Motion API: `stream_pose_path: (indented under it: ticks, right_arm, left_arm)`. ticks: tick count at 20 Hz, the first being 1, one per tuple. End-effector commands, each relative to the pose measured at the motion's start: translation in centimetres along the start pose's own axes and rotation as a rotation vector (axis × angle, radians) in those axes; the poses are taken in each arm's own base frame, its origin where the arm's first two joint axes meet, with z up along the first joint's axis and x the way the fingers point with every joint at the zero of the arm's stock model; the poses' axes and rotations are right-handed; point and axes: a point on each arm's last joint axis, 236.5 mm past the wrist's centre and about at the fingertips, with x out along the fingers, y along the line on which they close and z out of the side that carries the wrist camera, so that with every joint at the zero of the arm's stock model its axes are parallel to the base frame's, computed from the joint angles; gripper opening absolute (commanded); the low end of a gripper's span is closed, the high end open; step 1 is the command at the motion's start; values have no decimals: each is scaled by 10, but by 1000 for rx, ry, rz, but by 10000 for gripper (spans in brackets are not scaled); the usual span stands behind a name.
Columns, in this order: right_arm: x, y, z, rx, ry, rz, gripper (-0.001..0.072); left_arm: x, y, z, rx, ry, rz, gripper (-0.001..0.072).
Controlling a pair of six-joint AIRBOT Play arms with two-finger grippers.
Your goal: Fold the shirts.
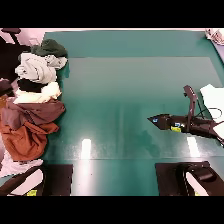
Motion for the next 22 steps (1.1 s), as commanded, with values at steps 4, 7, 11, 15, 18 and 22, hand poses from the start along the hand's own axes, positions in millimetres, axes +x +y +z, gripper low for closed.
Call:
stream_pose_path:
  ticks: [4, 7, 11, 15, 18, 22]
  right_arm:
    - [10, -5, 2, -33, 53, -5, 22]
    - [11, -4, -5, -28, 87, 2, 22]
    - [7, 1, -4, -39, 70, 13, 21]
    - [-12, 18, 2, -102, -5, 32, 22]
    - [-29, 31, 6, -163, -75, 43, 22]
    - [-42, 33, 8, -156, -122, 17, 23]
  left_arm:
    - [9, 79, -8, -132, 147, 49, 706]
    - [16, 90, -11, -161, 156, 65, 706]
    - [45, 95, -16, -173, 166, 69, 705]
    - [81, 90, -16, -179, 197, 49, 705]
    - [100, 82, -6, -191, 180, 17, 705]
    - [118, 56, 8, -193, 155, -99, 704]
